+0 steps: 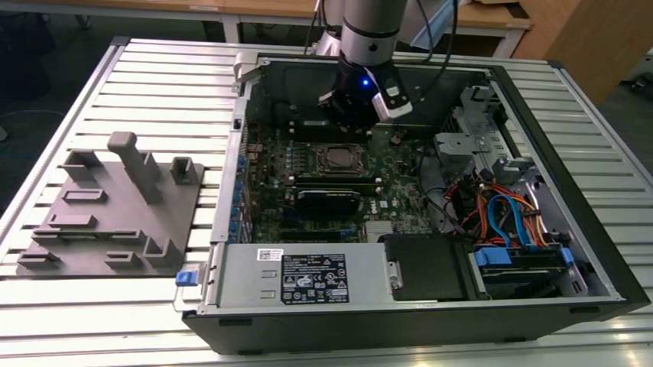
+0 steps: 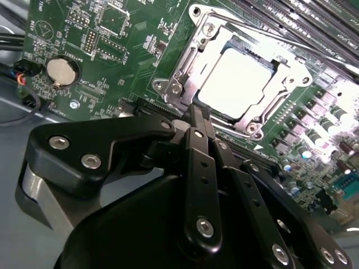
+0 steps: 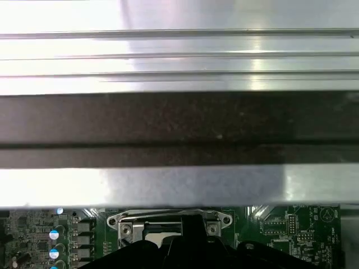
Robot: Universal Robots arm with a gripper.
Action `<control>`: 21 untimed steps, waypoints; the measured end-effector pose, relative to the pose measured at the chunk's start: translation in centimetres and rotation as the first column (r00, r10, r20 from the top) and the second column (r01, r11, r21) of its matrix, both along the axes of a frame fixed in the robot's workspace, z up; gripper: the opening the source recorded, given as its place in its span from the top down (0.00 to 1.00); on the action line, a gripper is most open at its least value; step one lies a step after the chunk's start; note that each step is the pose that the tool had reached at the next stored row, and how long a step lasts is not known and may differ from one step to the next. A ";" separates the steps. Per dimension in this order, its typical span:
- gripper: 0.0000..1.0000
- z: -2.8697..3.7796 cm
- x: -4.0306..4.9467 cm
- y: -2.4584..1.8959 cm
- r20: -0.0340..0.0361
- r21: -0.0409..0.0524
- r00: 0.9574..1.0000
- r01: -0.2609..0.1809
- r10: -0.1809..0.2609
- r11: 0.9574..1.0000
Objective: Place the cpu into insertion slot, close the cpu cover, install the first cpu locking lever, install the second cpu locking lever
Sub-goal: 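Install the second cpu locking lever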
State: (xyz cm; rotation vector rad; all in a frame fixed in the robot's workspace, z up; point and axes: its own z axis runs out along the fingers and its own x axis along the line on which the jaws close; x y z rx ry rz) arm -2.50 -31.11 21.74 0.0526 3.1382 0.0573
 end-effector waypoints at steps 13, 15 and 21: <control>0.90 0.31 0.00 -0.39 0.000 -0.008 1.000 0.000 0.000 1.000; 0.90 0.31 0.00 -0.39 0.000 -0.008 1.000 0.000 0.000 1.000; 0.90 0.31 0.00 -0.40 0.000 -0.008 1.000 0.000 0.000 1.000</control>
